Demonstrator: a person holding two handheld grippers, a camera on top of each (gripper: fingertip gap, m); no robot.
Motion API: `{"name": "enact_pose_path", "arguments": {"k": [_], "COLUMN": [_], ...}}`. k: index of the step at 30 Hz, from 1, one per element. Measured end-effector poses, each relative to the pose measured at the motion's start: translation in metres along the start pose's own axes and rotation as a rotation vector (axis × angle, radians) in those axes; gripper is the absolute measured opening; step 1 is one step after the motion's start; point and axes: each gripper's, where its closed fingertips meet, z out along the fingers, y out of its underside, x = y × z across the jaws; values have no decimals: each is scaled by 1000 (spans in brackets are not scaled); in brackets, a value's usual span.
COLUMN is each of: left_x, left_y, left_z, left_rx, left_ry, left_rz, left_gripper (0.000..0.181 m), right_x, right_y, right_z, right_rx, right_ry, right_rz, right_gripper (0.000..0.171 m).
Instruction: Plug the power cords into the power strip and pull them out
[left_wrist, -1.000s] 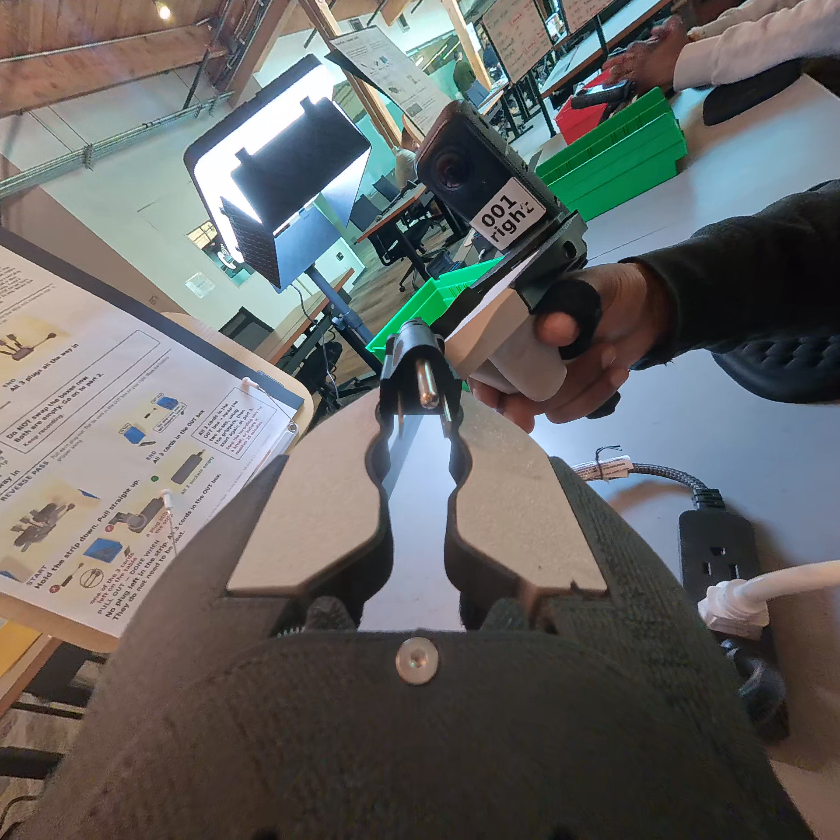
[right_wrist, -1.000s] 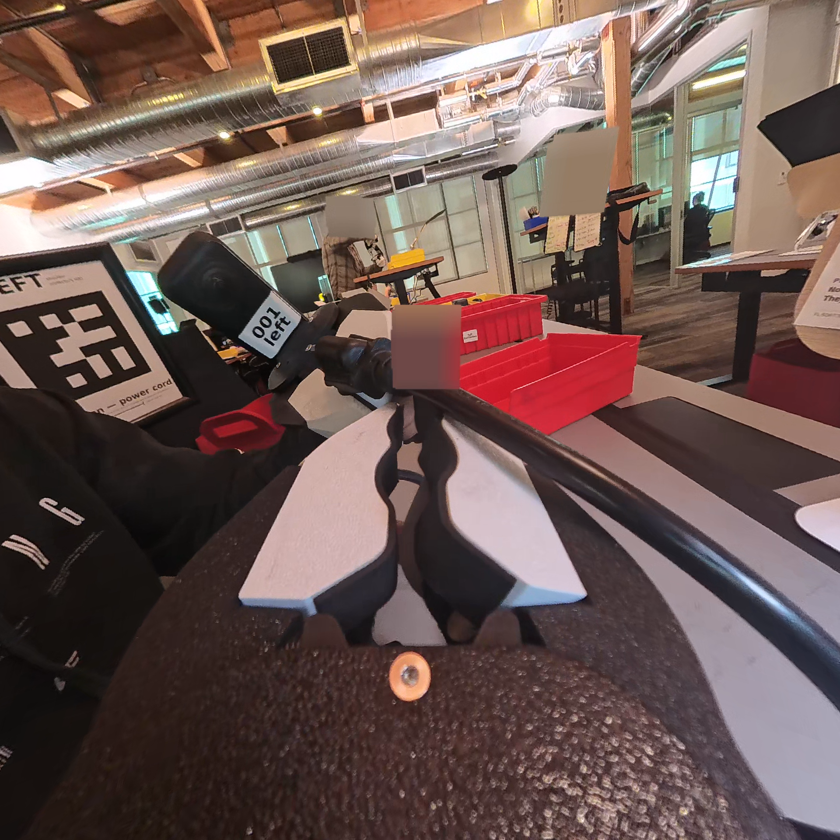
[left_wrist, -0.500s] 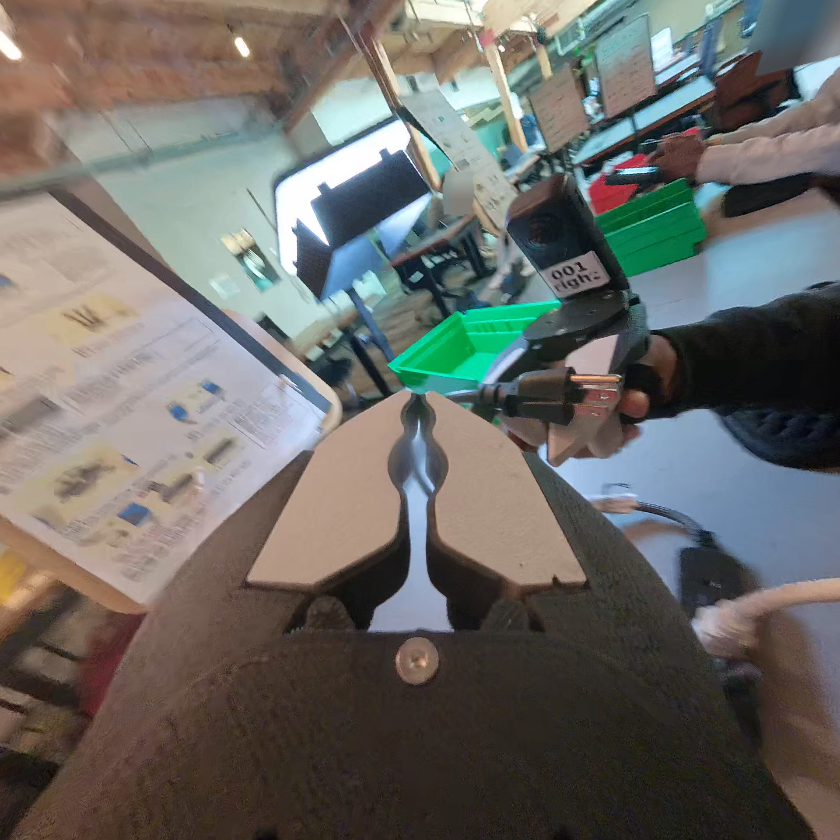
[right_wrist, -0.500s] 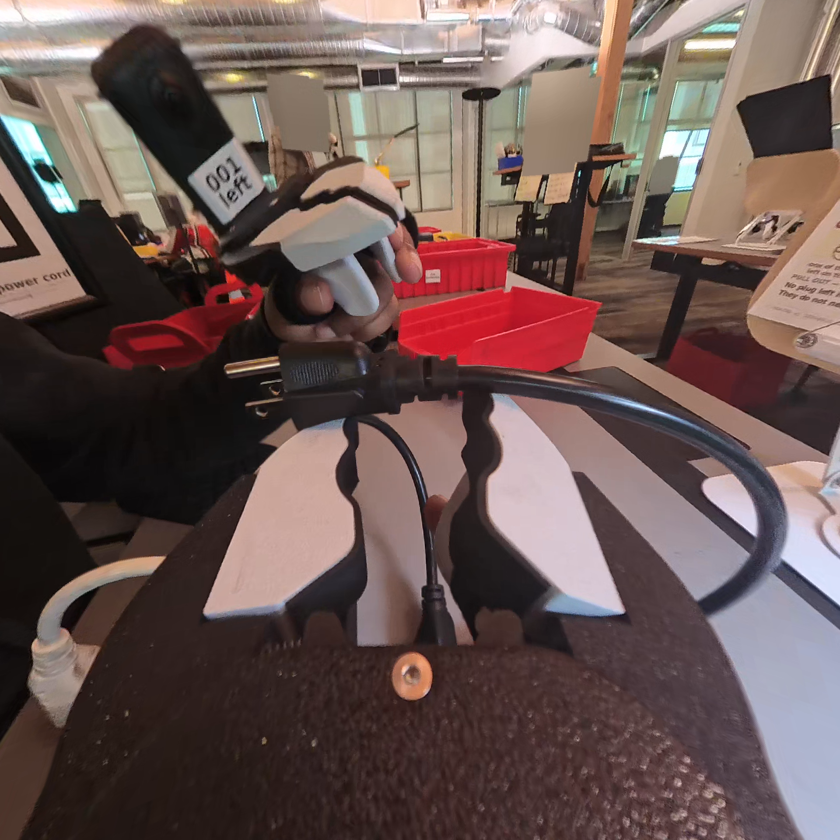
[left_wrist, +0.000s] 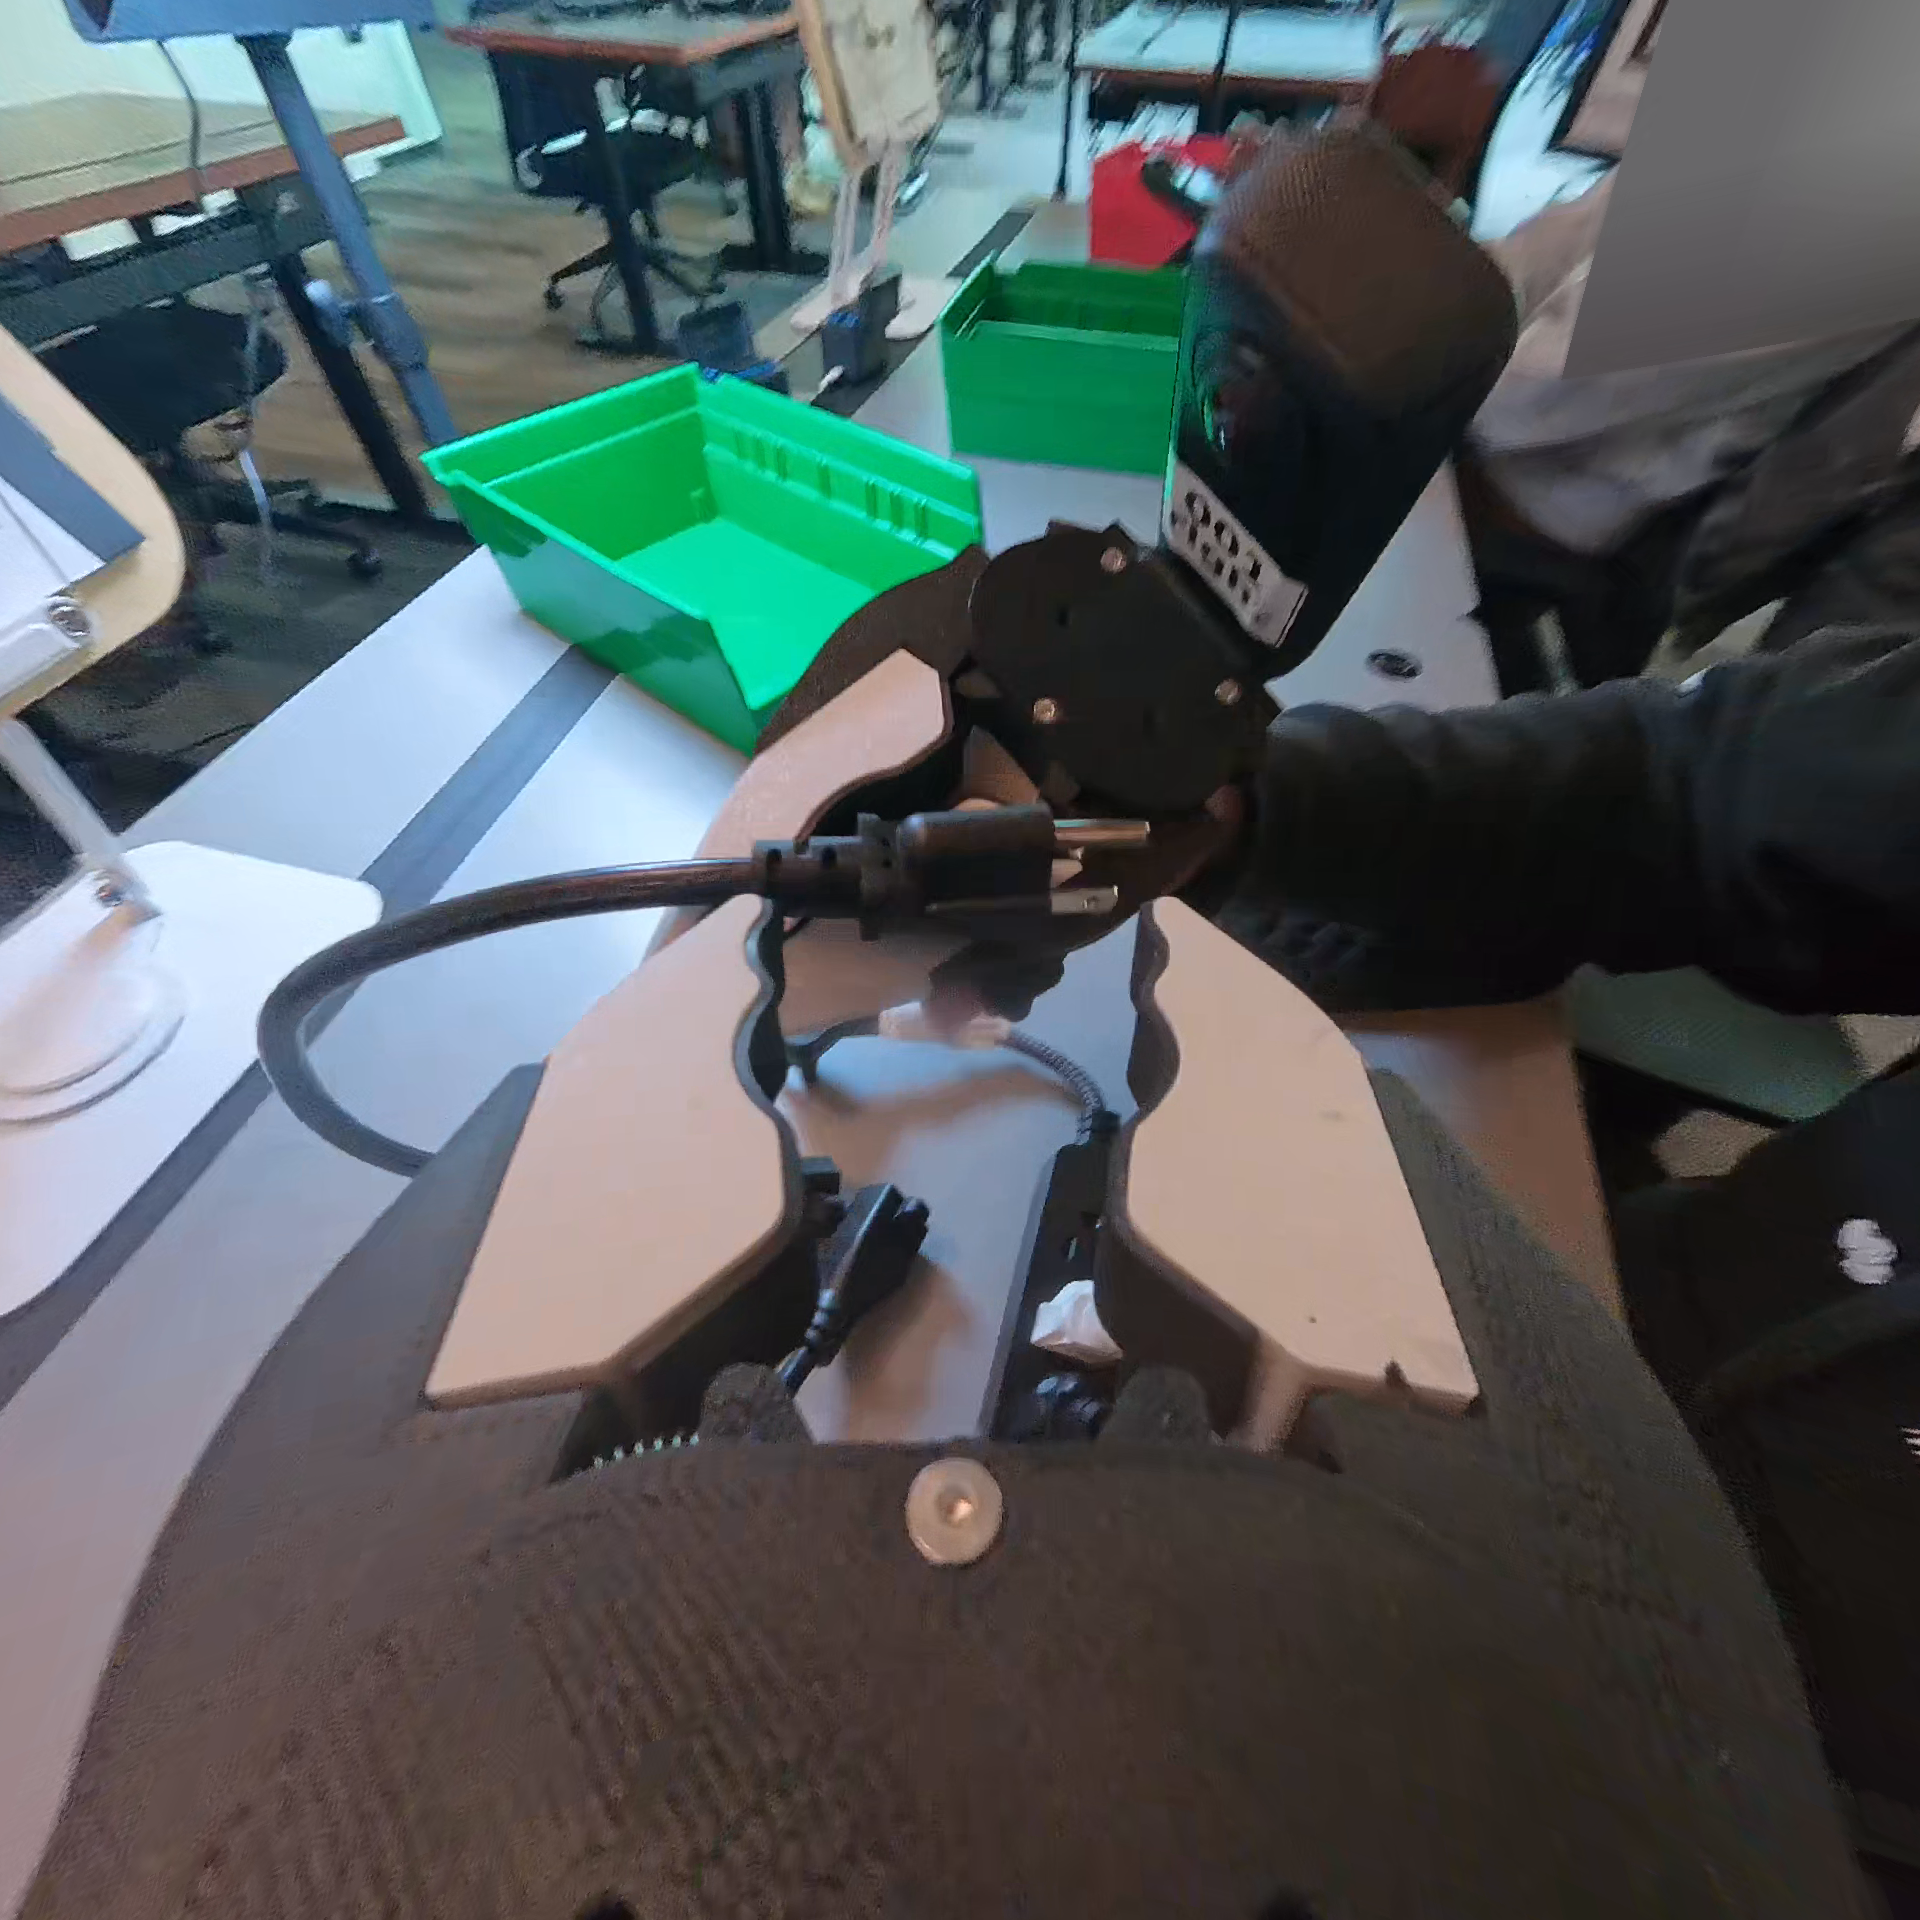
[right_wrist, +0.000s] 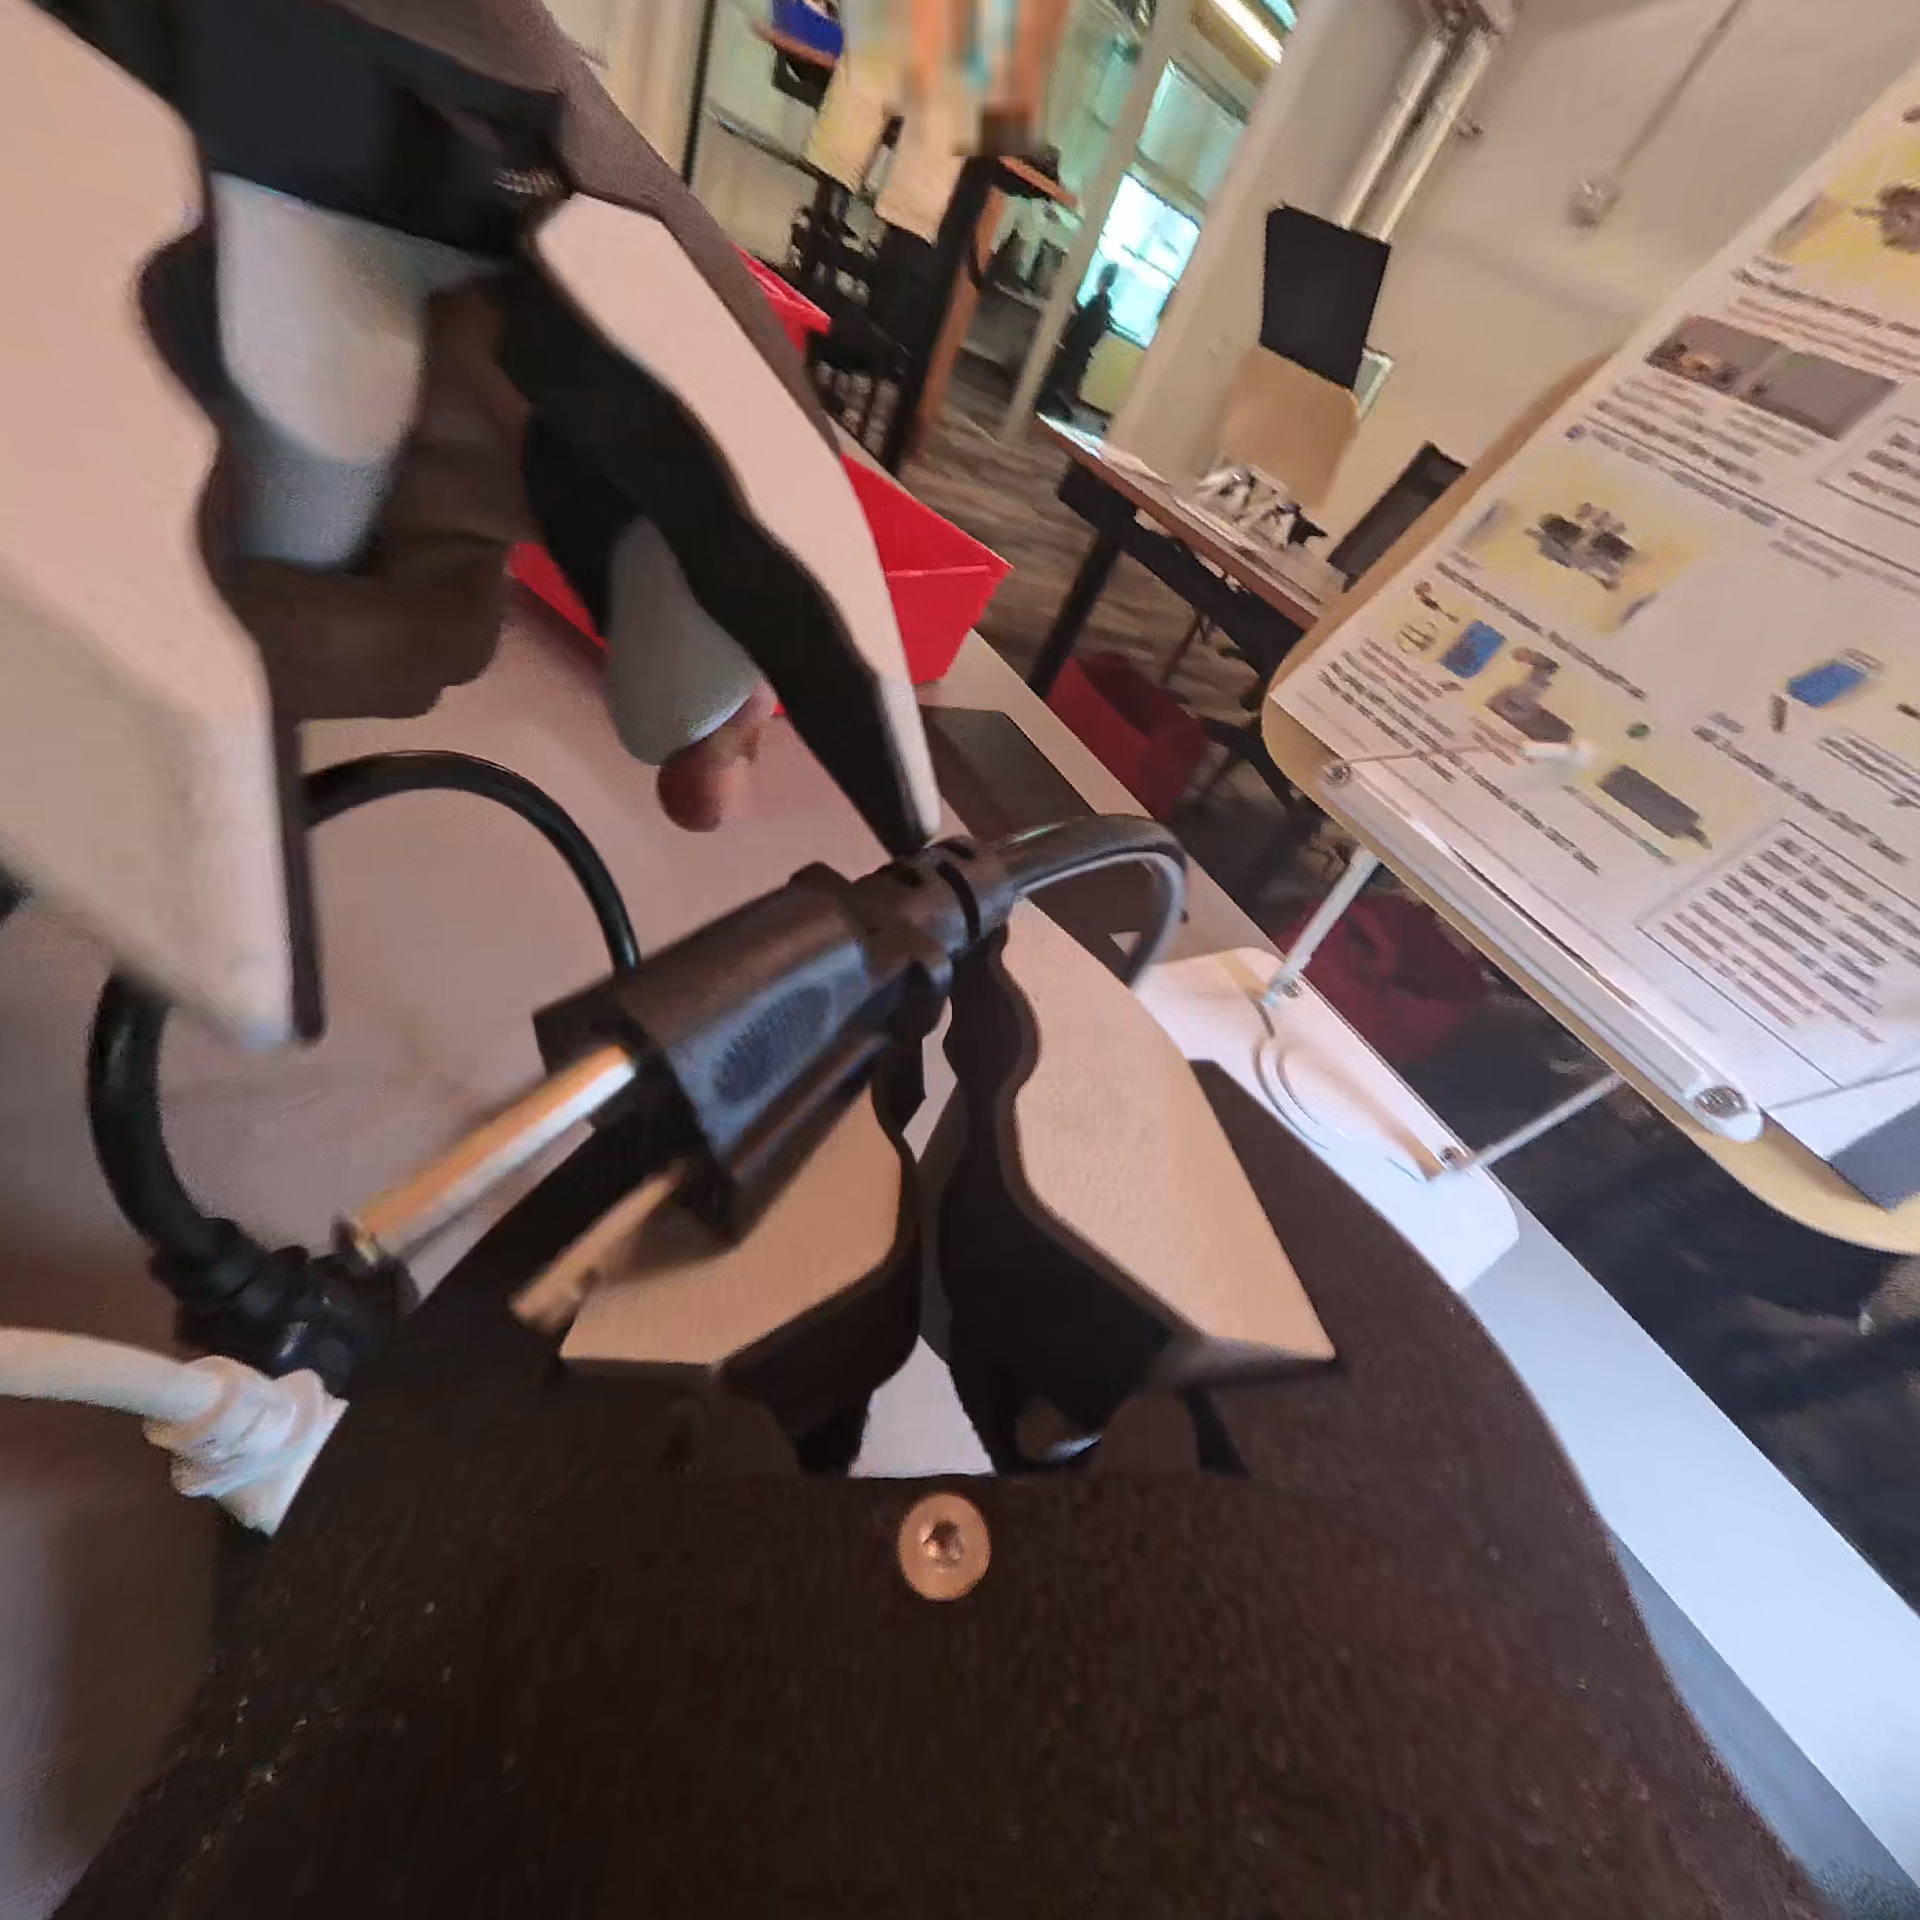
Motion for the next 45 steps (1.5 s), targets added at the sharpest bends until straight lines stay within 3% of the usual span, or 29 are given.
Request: {"name": "enact_pose_path", "arguments": {"k": [4,6,10,15,18,23,26,31,36,45], "left_x": [-9,-18,-6,-32,-18,-13,-16,-28,-45,-79], "left_y": [-1,-7,-14,1,-11,-11,-10,-1,17,50], "left_z": [9,3,-20,-45,-42,-33,-29,-20,-5,8], "left_rx": [-8,8,85,111,213,192,163,92,-24,-234], "left_ry": [-176,-254,-37,47,156,124,82,-29,-157,-414], "left_rz": [166,304,272,213,152,182,172,193,203,193], "left_gripper": [67,67,68,64,61,60,59,57,55,42], "right_x": [5,-10,-42,-44,-39,-33,-17,17,31,21], "right_y": [0,-4,-34,-64,-64,-79,-79,-65,-47,-13], "right_z": [0,-2,-20,-45,-42,-49,-46,-40,-32,-10], "right_rx": [-8,10,175,320,307,372,365,327,295,161], "right_ry": [7,-132,-466,-611,-566,-558,-446,-244,-212,-164], "right_rz": [92,146,345,419,404,456,466,487,577,469], "right_gripper": [0,1,2,2,1,2,9,18,39,43]}}
